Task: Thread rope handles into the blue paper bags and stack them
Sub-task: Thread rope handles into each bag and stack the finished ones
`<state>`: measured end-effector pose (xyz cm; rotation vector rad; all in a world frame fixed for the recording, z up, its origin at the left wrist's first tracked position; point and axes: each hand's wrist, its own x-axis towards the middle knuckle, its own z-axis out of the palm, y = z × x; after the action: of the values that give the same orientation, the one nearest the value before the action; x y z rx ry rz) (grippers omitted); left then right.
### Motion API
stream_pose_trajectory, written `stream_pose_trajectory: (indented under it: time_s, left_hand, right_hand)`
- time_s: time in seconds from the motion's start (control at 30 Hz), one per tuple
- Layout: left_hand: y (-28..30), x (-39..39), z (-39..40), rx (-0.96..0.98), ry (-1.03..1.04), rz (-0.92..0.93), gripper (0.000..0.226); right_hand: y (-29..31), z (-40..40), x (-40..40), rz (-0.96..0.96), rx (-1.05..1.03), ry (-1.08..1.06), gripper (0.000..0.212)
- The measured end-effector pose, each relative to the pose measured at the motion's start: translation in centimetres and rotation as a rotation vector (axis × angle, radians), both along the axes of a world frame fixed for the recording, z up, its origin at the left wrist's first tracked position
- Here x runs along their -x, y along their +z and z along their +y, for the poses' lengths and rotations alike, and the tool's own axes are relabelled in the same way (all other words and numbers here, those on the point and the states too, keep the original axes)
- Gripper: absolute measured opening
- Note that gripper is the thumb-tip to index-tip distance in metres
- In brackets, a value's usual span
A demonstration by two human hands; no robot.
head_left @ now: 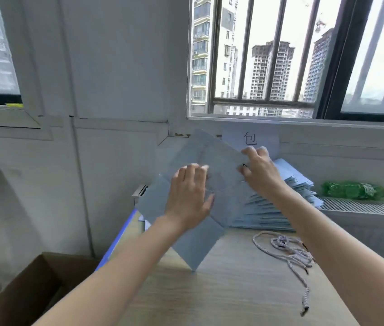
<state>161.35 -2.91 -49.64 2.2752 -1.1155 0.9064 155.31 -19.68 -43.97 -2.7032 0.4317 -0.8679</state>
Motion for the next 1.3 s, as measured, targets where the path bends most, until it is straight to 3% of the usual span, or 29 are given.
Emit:
stream_pose_trajectory:
  time_s: [0.1,0.23,0.3,0.43,0.57,0.7,0.83,0.93,1.0,1.13,1.3]
  left_hand:
    - [-2.1,-1.1,0.0,-0.229,0.142,0.235,0.055]
    - [-5.4,-3.5,0.7,-0.315,0.247,0.583,0.049]
    - [-6.4,-5.0,0.9,-0.258,0.275,0.643,0.046]
    - [-7.6,-8.2,2.2,-0.171,0.486,0.663,0.047]
    - [-8.5,-10.5,3.5,-0.08,0.596,0.795,0.072]
    - [-7.9,-11.7,3.8,-0.031,0.614,0.935,0.08]
    - [-7.4,-12.5,4.5,0.08,0.566,1.04,0.066]
    - [-7.0,-12.9,5.8,0.26,0.488,1.151,0.048]
    - [-6.9,-13.5,7.1,0.4,0.448,1.224,0.047]
    - [-6.0,-13.3,11.1,0.526,0.48,1.165,0.02]
    - [-4.6,-12.5,15.0,0.753,0.456,1.052,0.037]
  right_hand:
    - [0.8,-0.8,-1.5,0.167,0.239,-0.136,0.061]
    - [-4.1,1.3,-2.6,0.366,0.384,0.203,0.051]
    - [-7.1,2.7,-3.2,0.435,0.43,0.341,0.051]
    - [-10.2,4.2,-5.6,0.452,0.489,0.421,0.055]
    - [-11.2,3.6,-7.5,0.463,0.569,0.386,0.049]
    - [-10.7,2.9,-7.7,0.46,0.608,0.263,0.055]
    - [-9.6,1.7,-6.8,0.476,0.542,0.113,0.057]
    - [-9.7,1.3,-6.3,0.427,0.499,0.113,0.064]
    - [-9.8,1.2,-6.3,0.394,0.511,0.132,0.067]
    - [-9.4,2.2,-6.7,0.427,0.524,0.149,0.067]
    - [-9.4,4.3,-7.7,0.652,0.48,0.153,0.074]
